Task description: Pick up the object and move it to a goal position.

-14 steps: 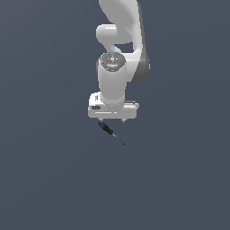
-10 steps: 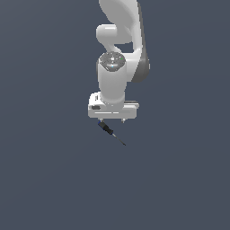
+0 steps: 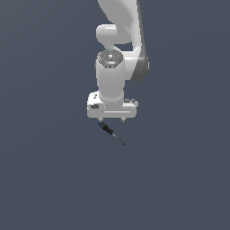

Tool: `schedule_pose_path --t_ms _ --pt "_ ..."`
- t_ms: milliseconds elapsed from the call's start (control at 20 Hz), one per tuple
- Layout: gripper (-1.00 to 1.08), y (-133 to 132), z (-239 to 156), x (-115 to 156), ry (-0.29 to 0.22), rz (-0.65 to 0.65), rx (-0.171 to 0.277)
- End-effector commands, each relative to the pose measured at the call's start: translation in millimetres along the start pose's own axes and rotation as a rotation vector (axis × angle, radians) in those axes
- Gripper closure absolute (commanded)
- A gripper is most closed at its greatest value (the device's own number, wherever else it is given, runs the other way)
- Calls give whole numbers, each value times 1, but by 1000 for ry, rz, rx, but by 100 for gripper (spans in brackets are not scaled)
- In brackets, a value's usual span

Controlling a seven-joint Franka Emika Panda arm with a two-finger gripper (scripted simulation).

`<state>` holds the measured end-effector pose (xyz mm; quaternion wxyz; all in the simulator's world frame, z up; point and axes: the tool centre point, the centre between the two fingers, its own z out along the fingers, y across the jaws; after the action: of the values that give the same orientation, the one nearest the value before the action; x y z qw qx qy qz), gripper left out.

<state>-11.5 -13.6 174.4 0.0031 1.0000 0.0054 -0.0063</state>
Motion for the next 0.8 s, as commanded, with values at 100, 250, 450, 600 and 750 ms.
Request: schedule_pose_path --t_ms 100,250,450,600,750 --pt "-92 0 1 0 0 -6 0" --pt "-92 0 4 0 0 -24 -1" --pt "-92 2 10 -1 0 -68 -4" --pt "-92 3 17 -2 0 -117 -6" --pt "-92 4 26 -3 0 -178 -8"
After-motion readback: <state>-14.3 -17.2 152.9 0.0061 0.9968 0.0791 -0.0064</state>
